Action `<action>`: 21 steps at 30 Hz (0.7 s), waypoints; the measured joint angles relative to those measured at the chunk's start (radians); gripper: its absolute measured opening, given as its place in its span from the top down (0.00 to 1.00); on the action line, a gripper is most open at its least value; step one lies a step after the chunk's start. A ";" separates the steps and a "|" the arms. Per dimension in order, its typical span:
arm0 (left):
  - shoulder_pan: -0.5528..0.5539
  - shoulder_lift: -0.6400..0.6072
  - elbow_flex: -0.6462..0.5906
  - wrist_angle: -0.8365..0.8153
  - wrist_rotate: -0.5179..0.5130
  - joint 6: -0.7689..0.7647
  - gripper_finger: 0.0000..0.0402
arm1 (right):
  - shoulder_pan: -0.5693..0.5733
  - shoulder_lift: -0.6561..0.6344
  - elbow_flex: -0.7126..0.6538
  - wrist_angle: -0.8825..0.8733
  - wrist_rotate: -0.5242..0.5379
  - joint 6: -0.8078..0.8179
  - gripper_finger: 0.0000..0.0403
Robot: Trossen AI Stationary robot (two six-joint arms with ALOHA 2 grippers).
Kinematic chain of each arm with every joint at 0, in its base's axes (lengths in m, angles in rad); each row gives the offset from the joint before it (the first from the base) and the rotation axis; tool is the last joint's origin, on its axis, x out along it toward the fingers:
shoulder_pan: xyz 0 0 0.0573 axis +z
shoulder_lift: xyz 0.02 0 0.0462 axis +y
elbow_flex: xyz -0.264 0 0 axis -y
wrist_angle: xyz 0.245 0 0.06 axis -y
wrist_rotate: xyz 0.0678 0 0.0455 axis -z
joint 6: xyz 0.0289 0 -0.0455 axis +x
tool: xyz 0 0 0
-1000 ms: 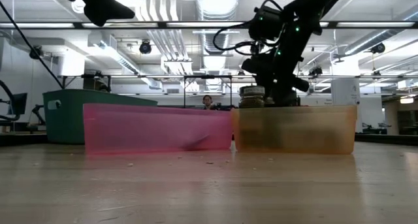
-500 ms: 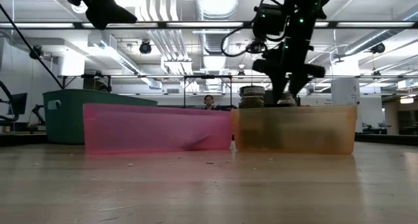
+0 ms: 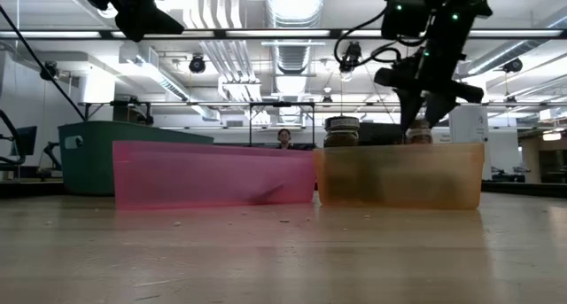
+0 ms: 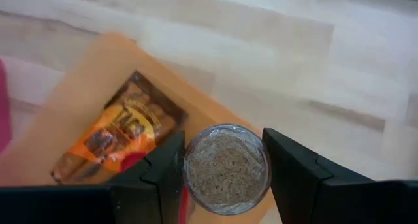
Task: Pick & Place Food Item
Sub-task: Put the brown seasoning bottle into the orange bin
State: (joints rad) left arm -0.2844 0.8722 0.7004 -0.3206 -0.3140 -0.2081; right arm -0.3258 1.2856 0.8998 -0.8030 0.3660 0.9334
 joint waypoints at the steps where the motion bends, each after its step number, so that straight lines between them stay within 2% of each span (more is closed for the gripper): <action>1: 0.000 0.000 0.000 0.000 0.000 0.000 0.16 | 0.007 -0.005 -0.016 0.009 0.000 0.007 0.58; 9: 0.000 0.000 -0.001 0.000 0.001 -0.004 0.16 | 0.043 0.057 -0.099 0.144 -0.008 0.025 0.58; 21: 0.000 0.000 -0.001 0.001 0.003 -0.035 0.16 | 0.047 0.201 -0.112 0.145 0.000 0.086 0.58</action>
State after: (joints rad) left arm -0.2844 0.8722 0.6998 -0.3195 -0.3113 -0.2432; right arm -0.2789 1.4868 0.7876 -0.6582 0.3660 1.0191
